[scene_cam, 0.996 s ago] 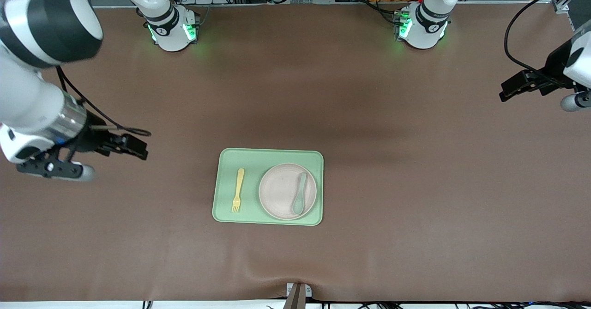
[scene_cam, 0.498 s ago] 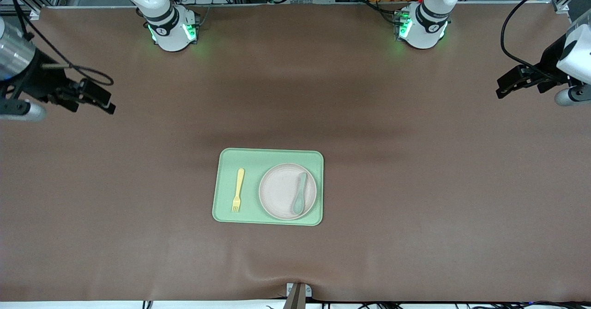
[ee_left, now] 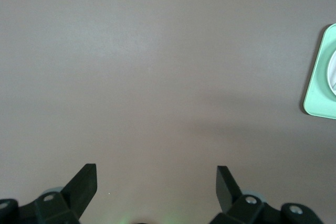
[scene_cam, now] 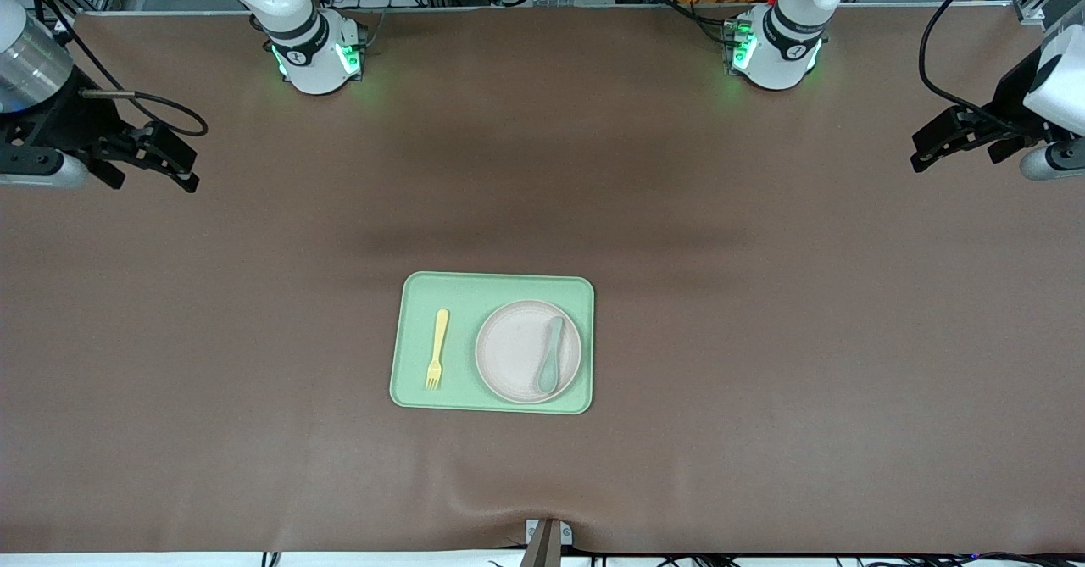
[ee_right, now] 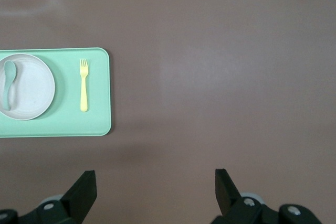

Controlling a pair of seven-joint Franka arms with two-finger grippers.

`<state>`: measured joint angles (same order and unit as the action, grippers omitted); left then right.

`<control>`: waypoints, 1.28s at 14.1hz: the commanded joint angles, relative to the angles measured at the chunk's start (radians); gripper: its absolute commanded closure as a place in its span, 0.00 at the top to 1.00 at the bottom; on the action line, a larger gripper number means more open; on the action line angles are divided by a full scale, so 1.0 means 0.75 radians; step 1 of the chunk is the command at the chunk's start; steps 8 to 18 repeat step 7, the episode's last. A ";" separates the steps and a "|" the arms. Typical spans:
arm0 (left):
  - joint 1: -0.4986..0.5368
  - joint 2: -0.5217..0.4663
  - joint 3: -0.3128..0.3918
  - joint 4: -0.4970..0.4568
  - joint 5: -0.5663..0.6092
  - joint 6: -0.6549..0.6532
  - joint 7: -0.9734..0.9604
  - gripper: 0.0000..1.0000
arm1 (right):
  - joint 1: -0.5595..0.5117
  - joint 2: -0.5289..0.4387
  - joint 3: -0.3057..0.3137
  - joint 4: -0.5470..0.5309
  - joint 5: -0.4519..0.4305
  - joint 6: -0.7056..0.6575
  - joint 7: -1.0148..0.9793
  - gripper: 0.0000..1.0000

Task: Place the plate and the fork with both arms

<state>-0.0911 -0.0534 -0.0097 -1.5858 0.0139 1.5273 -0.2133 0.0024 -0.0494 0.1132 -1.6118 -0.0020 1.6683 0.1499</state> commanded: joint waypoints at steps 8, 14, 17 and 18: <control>0.003 -0.013 -0.005 0.022 0.008 -0.018 0.037 1.00 | -0.007 0.191 -0.008 0.271 -0.016 -0.136 -0.057 1.00; 0.003 -0.013 -0.005 0.022 0.008 -0.018 0.037 1.00 | -0.007 0.191 -0.008 0.271 -0.016 -0.136 -0.057 1.00; 0.003 -0.013 -0.005 0.022 0.008 -0.018 0.037 1.00 | -0.007 0.191 -0.008 0.271 -0.016 -0.136 -0.057 1.00; 0.003 -0.013 -0.005 0.022 0.008 -0.018 0.037 1.00 | -0.007 0.191 -0.008 0.271 -0.016 -0.136 -0.057 1.00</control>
